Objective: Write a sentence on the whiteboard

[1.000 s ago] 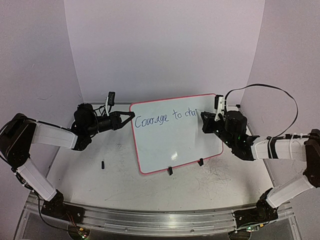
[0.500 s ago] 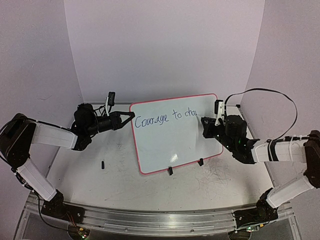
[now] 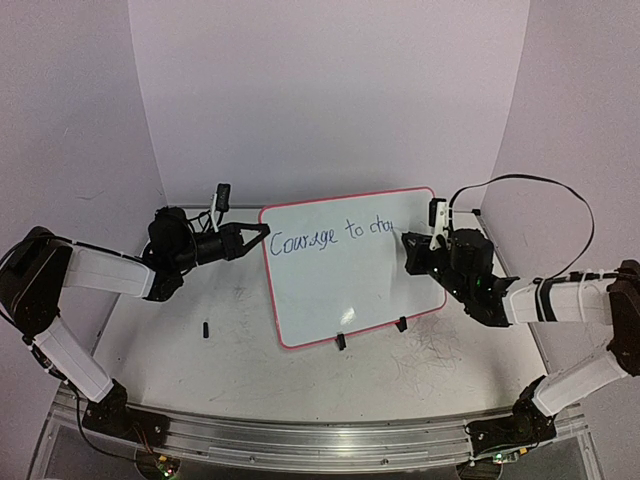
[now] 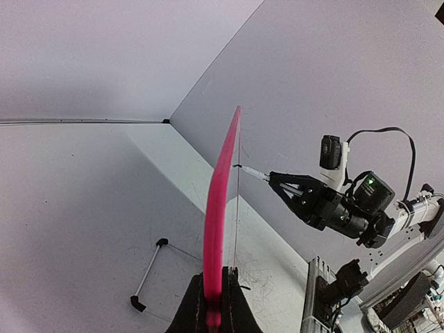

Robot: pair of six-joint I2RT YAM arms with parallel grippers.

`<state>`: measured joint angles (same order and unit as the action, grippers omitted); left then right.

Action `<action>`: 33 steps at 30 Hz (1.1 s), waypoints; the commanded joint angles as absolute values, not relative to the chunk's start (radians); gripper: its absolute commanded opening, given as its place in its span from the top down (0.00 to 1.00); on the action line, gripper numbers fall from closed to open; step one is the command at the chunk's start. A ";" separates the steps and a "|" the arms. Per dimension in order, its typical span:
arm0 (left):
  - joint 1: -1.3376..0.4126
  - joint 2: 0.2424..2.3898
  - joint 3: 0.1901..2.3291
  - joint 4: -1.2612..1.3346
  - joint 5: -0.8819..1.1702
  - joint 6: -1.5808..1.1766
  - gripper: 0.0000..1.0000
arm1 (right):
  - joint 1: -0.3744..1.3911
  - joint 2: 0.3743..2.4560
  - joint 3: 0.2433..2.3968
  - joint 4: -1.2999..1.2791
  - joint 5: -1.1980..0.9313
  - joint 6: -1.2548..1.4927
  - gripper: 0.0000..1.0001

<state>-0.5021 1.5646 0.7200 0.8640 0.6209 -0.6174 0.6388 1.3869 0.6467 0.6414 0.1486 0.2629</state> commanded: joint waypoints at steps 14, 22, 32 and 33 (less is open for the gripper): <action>-0.549 1.580 0.739 0.751 0.639 -0.554 1.00 | 0.633 1.421 0.715 0.668 0.238 0.264 1.00; -0.551 1.581 0.739 0.750 0.639 -0.551 1.00 | 0.634 1.399 0.693 0.637 0.232 0.275 1.00; -0.551 1.581 0.739 0.748 0.637 -0.552 1.00 | 0.634 1.364 0.629 0.613 0.189 0.295 1.00; -0.551 1.581 0.739 0.748 0.637 -0.552 1.00 | 0.634 1.360 0.622 0.611 0.191 0.297 1.00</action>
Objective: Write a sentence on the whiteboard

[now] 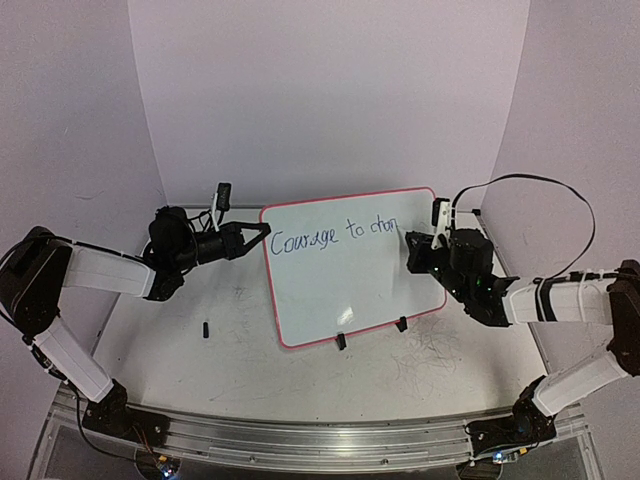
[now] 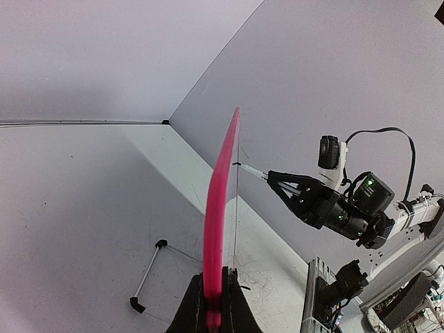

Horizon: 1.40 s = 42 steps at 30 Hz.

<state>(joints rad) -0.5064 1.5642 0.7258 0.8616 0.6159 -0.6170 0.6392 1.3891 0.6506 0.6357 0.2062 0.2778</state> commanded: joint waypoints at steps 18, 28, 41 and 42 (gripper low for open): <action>-0.552 1.580 0.737 0.744 0.634 -0.548 1.00 | 0.608 1.319 0.661 0.648 0.181 0.279 1.00; -0.552 1.575 0.739 0.744 0.635 -0.548 1.00 | 0.590 1.382 0.683 0.672 0.178 0.279 1.00; -0.552 1.587 0.747 0.743 0.639 -0.546 1.00 | 0.590 1.411 0.702 0.706 0.160 0.249 1.00; -0.552 1.588 0.747 0.744 0.638 -0.546 1.00 | 0.590 1.412 0.703 0.705 0.155 0.249 1.00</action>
<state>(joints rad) -0.5106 1.5642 0.7268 0.8555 0.6086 -0.6057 0.5941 1.3933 0.6593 0.6657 0.1816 0.2699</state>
